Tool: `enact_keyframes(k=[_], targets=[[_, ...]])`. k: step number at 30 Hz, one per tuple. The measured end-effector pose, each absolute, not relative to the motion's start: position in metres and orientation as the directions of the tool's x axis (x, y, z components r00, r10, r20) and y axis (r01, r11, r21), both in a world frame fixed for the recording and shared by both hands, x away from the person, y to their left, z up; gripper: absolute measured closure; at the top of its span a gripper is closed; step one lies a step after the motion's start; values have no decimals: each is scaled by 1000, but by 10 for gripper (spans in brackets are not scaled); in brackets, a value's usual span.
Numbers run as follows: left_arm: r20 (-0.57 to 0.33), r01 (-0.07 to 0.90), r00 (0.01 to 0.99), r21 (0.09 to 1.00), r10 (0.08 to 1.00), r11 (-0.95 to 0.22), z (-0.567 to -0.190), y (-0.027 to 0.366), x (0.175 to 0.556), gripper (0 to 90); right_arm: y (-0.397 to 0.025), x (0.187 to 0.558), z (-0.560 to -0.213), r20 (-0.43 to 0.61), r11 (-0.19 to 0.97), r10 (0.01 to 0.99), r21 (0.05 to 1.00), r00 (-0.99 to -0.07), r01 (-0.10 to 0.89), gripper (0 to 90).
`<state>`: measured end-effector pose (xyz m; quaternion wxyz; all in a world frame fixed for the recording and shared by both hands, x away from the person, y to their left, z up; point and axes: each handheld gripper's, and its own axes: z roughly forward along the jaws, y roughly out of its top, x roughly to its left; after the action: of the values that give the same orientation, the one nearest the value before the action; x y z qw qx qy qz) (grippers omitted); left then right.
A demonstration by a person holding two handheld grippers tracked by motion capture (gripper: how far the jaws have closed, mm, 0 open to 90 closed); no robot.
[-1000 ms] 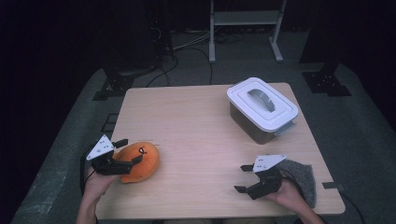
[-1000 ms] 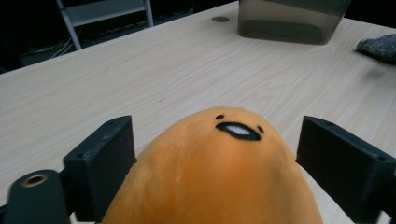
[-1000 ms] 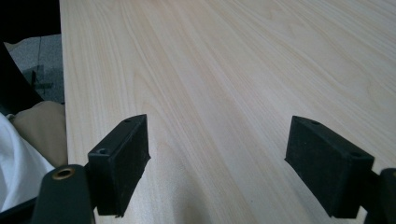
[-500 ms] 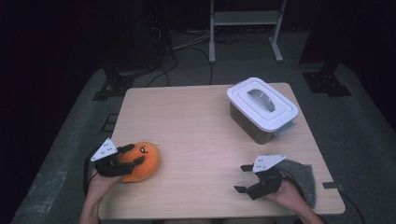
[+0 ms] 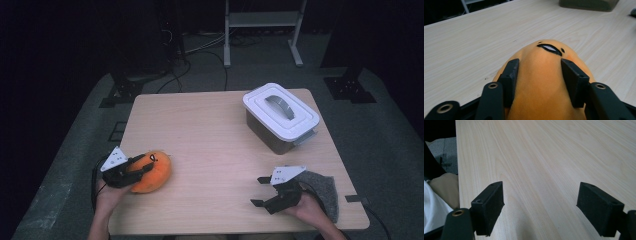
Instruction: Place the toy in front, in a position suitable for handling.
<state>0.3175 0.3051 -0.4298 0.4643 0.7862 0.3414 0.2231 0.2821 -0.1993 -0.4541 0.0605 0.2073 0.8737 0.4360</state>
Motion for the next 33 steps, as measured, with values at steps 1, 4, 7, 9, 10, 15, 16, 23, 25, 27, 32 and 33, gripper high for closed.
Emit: enact_keyframes(k=[1,4,7,9,10,15,16,23,25,27,32,33], targets=[[37,327,668,882,744,-338,-429,305,317,543,-200,283,-454,75,533,414,788,-907,309,200],[45,324,663,883,747,-340,-428,304,316,564,-200,282,-454,78,532,416,788,-906,312,200],[42,318,670,886,741,-338,-425,304,315,575,-200,282,-453,77,529,414,791,-907,308,200],[43,317,671,885,740,-340,-424,304,315,578,-200,282,-453,76,529,413,791,-908,307,200],[39,316,674,887,738,-336,-423,304,315,582,-200,282,-453,75,530,413,791,-908,306,200],[53,308,676,886,735,-347,-420,302,313,595,-202,282,-451,77,518,419,798,-905,308,200],[53,308,676,886,735,-347,-420,302,313,595,-202,282,-451,77,518,419,798,-905,308,200],[4,293,687,913,727,-283,-411,303,310,595,-202,282,-451,71,522,419,797,-905,304,200],[5,278,707,918,707,-284,-406,296,309,595,-205,283,-450,67,519,427,799,-902,305,200],[2,276,716,918,699,-286,-405,293,308,595,-207,284,-450,63,517,433,799,-899,305,200],[16,251,757,916,653,-313,-399,272,307,594,-212,285,-449,67,507,448,803,-892,315,200],[11,243,773,919,634,-312,-397,263,306,594,-213,285,-449,66,505,449,804,-891,314,200]])
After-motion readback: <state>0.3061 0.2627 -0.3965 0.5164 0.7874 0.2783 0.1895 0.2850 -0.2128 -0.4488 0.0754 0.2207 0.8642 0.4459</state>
